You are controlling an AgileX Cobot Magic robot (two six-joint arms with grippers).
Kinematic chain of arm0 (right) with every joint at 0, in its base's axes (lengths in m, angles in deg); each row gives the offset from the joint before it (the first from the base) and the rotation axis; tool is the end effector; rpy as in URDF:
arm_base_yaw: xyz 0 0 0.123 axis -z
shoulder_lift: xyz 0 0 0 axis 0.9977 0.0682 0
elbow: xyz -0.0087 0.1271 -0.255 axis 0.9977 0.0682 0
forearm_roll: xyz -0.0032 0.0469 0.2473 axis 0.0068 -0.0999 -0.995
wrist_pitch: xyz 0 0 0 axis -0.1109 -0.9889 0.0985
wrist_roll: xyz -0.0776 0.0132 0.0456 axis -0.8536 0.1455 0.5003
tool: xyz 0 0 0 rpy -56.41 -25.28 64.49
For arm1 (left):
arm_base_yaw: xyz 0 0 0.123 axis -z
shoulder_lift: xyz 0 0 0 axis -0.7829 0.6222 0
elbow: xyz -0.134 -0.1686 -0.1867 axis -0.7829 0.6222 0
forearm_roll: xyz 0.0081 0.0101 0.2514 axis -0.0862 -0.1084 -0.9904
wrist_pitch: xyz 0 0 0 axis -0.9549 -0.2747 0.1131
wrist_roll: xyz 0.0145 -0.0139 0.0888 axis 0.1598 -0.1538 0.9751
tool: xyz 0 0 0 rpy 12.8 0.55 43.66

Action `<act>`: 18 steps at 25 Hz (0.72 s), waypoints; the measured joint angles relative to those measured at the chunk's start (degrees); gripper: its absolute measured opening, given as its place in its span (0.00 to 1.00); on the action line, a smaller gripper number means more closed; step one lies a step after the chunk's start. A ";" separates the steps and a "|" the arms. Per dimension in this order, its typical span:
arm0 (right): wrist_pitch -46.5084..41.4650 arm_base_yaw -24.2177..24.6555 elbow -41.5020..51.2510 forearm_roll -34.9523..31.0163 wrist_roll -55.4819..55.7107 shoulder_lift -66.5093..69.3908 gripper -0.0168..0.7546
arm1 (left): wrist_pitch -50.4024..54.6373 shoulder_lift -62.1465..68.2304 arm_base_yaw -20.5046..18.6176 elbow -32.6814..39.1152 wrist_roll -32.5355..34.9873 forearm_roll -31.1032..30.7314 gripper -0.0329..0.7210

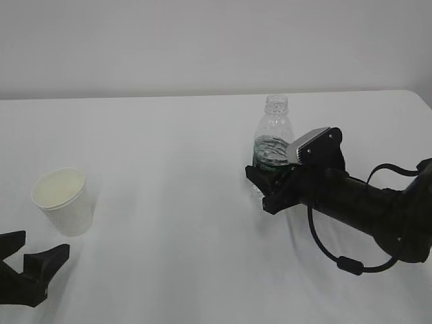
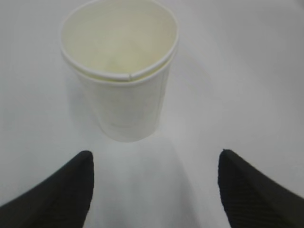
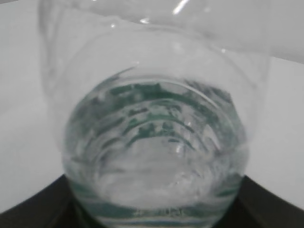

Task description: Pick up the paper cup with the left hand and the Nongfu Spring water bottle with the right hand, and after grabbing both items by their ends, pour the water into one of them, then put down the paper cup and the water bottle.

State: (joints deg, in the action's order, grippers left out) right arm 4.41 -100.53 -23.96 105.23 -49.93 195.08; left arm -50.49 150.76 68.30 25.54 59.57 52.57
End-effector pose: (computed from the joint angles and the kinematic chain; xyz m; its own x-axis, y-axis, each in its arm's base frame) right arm 0.3353 0.1224 0.0777 -0.1581 -0.1757 -0.9717 -0.6188 0.7845 -0.0412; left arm 0.1716 -0.0551 0.0964 -0.4584 0.1135 -0.8814 0.3076 0.9508 -0.0375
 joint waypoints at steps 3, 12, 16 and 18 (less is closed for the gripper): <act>0.13 0.37 1.51 0.00 -1.01 -1.47 0.62 | 0.00 0.00 0.00 0.00 0.00 0.00 0.82; 0.38 0.84 5.33 0.00 -3.65 -4.57 0.62 | 0.00 0.00 0.00 0.00 0.00 0.00 0.82; 0.49 0.88 5.81 0.00 -3.98 -5.22 0.62 | 0.00 0.00 0.00 -0.13 0.00 0.03 0.82; 0.49 0.88 5.81 0.00 -3.98 -5.26 0.62 | 0.00 0.00 0.00 -0.61 0.00 0.97 0.82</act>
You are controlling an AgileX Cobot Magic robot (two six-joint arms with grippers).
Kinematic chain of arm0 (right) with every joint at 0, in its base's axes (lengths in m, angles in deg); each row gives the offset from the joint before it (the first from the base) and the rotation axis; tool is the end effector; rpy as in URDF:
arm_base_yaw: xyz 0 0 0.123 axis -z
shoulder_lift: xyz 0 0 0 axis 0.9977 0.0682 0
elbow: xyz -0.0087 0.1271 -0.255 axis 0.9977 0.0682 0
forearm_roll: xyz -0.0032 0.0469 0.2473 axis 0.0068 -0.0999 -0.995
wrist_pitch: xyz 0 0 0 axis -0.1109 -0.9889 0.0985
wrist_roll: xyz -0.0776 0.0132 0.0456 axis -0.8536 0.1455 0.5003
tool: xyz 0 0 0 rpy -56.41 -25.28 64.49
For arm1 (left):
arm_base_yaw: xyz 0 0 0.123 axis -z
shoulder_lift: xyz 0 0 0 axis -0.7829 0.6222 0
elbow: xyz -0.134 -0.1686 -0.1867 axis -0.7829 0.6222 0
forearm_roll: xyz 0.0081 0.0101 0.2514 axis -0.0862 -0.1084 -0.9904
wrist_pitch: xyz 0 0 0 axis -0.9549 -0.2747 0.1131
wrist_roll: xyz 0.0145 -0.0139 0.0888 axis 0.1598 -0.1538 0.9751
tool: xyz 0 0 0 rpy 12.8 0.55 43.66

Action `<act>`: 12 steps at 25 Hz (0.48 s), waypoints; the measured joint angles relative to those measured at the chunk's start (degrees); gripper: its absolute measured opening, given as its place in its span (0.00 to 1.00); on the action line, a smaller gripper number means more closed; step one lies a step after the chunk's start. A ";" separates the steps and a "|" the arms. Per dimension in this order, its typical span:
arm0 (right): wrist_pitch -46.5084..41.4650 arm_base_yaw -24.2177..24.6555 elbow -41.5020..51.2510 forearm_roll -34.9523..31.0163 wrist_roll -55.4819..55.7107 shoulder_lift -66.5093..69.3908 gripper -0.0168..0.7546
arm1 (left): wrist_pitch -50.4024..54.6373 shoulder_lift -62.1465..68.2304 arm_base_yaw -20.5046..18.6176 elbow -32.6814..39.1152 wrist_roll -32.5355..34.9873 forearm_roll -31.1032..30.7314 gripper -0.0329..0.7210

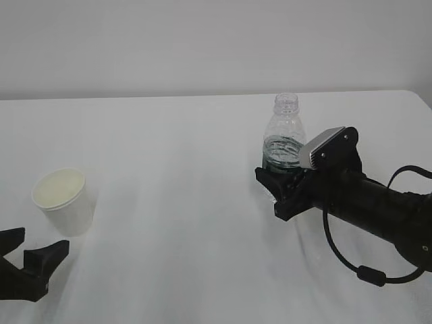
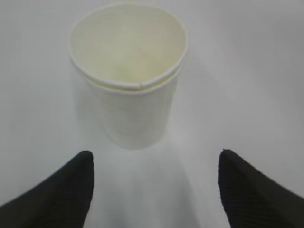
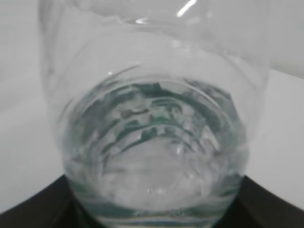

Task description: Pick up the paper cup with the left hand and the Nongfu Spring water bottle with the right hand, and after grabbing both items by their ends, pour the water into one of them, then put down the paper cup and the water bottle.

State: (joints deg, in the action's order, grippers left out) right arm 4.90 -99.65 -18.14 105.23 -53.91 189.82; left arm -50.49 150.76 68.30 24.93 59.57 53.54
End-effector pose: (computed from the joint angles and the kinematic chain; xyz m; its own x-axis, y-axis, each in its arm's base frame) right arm 0.3150 0.1120 0.0933 -0.1208 -0.2252 -0.9668 -0.6174 0.7797 -0.1045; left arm 0.1751 -0.0547 0.0973 -0.4510 0.1041 -0.8864 0.2919 0.9558 -0.0362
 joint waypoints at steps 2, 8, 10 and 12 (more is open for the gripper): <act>0.00 0.00 0.00 0.00 0.00 0.00 0.62 | 0.00 0.12 0.00 -0.89 0.27 0.67 0.82; 0.00 0.00 0.01 0.00 0.00 -0.09 0.62 | -0.09 3.30 0.00 -3.43 0.83 1.25 0.82; 0.00 0.00 0.11 0.00 0.00 -0.09 0.62 | -0.09 4.93 0.00 -4.02 0.83 1.25 0.83; 0.00 0.00 0.11 0.00 0.00 -0.09 0.62 | -0.09 6.16 0.00 -4.60 0.83 1.25 0.84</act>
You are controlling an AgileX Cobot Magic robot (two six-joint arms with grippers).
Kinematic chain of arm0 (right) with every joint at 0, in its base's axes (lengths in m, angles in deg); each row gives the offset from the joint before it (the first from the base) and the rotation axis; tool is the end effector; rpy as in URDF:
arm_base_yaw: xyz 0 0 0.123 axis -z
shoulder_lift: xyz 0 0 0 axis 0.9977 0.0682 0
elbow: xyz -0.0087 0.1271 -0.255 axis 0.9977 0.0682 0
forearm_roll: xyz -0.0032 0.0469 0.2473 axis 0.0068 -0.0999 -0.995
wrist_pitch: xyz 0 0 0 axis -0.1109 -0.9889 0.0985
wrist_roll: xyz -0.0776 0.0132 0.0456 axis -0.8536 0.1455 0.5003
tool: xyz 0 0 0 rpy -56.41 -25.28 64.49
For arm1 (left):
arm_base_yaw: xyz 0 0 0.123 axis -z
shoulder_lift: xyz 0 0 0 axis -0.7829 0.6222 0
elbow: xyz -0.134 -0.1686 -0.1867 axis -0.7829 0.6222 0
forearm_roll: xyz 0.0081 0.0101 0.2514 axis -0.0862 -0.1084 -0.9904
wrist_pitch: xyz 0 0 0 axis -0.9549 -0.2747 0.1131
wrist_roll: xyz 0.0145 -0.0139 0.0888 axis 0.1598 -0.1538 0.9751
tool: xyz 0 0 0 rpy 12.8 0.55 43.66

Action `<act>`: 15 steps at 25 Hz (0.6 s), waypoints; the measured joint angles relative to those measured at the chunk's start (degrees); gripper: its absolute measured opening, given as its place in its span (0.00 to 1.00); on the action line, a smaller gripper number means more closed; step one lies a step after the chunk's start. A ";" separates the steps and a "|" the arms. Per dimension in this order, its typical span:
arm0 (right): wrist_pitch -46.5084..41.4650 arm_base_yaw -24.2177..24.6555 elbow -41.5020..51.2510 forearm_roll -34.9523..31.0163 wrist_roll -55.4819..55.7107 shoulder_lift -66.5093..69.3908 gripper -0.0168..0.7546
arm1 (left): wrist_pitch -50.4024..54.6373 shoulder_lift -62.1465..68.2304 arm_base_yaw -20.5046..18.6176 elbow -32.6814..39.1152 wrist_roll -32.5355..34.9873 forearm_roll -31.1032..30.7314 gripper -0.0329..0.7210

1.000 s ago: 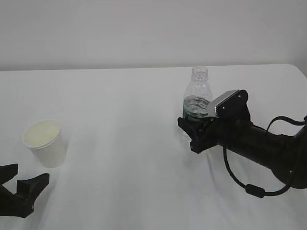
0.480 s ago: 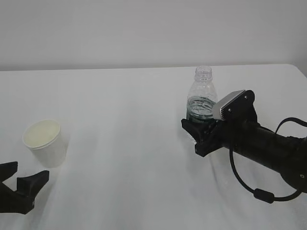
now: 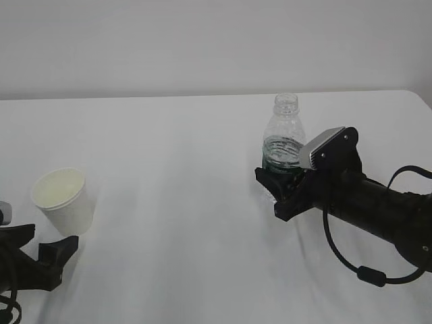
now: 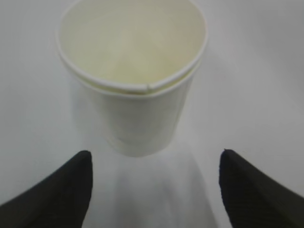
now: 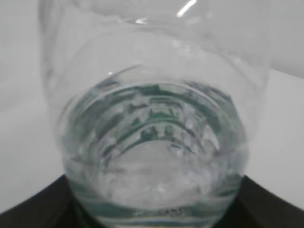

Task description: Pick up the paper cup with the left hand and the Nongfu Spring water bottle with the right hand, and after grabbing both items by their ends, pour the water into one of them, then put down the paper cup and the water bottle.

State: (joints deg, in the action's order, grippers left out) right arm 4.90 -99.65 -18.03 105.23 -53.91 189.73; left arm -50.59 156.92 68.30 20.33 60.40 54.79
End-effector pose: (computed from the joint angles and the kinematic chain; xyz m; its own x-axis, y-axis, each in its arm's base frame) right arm 0.3146 0.1119 0.0935 -0.1211 -0.2253 -0.9667 -0.6174 0.7797 -0.1043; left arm 0.1950 -0.0588 0.0833 -0.4703 0.1159 -0.8749 0.2770 0.9606 -0.0217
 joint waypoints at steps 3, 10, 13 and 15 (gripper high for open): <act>0.00 0.00 0.00 0.00 0.00 0.00 0.62 | 0.00 1.02 0.00 -1.03 0.00 0.00 0.85; 0.00 0.00 0.00 0.00 0.00 0.00 0.62 | 0.00 1.64 0.00 -3.64 0.00 1.09 0.85; 0.00 0.00 0.00 0.00 0.00 0.00 0.62 | 0.00 1.73 0.00 -4.73 0.00 1.59 0.85; 0.00 0.00 0.00 0.00 0.00 0.00 0.62 | 0.00 1.73 0.00 -5.35 0.13 1.68 0.85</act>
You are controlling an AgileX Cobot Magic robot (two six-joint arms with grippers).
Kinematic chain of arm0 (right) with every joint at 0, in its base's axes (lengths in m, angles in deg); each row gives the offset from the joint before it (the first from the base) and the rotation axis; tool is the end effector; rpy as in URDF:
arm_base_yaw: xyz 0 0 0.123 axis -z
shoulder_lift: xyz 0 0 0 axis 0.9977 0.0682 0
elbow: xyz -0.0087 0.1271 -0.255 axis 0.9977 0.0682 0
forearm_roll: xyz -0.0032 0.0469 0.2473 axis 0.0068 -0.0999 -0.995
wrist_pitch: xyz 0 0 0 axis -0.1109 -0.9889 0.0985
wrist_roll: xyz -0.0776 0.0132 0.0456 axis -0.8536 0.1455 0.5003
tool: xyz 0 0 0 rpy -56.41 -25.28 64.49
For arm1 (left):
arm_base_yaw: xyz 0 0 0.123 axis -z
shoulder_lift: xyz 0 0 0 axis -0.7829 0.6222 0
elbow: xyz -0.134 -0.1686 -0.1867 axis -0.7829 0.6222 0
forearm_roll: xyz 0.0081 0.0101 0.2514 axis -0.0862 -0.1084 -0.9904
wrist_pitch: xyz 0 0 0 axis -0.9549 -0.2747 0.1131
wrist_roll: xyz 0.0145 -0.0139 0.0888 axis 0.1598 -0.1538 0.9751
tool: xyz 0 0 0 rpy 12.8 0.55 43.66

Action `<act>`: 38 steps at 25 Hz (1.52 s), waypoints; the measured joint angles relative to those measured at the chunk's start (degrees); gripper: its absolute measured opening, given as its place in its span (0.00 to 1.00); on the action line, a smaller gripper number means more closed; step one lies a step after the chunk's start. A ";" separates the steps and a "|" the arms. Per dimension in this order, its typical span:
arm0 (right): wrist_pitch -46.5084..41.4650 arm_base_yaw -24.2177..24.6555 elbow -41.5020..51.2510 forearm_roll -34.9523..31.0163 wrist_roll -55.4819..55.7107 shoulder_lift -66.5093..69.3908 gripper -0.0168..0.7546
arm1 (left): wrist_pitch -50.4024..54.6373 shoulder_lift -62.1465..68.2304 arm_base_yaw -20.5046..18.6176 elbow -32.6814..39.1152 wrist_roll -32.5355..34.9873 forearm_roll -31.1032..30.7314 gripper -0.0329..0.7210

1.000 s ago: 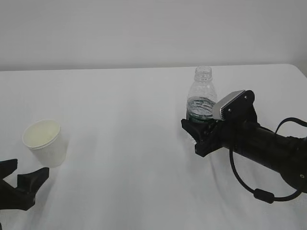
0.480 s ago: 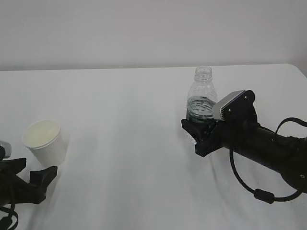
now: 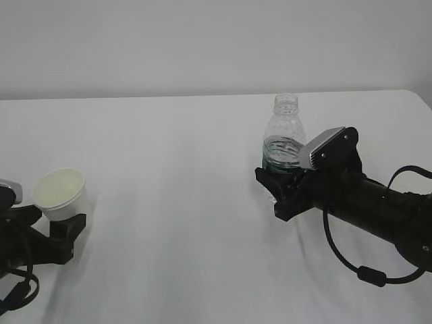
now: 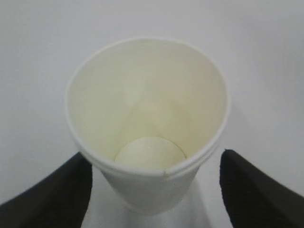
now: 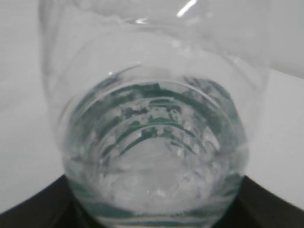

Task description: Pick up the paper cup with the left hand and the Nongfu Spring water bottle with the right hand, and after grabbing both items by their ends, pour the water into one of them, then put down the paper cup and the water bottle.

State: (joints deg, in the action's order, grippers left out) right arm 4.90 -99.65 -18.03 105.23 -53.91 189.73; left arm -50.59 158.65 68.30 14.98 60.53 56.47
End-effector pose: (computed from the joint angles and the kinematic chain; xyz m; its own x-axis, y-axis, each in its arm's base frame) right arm 0.3146 0.1119 0.0935 -0.1211 -0.2253 -0.9667 -0.6174 0.7797 -0.1043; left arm 0.2208 -0.0640 0.0850 -0.4185 0.0903 -0.9037 0.2510 0.9678 -0.0195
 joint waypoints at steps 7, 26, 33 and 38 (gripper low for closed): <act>0.00 0.00 0.00 0.00 0.00 0.00 0.62 | 0.00 1.83 0.00 -2.53 0.34 0.11 0.85; 0.00 0.00 0.00 0.00 0.00 0.00 0.62 | 0.00 6.54 0.00 -7.57 0.46 0.67 0.83; 0.00 0.00 0.00 0.00 0.00 0.00 0.62 | 0.00 6.96 0.00 -8.42 0.48 1.25 0.80; 0.00 0.00 0.09 0.00 0.00 0.00 0.62 | 0.00 6.96 0.00 -8.42 0.58 1.28 0.74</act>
State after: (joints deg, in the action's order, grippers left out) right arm 4.90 -99.65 -17.94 105.23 -53.91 189.73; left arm -50.59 165.61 68.30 6.56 61.11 57.75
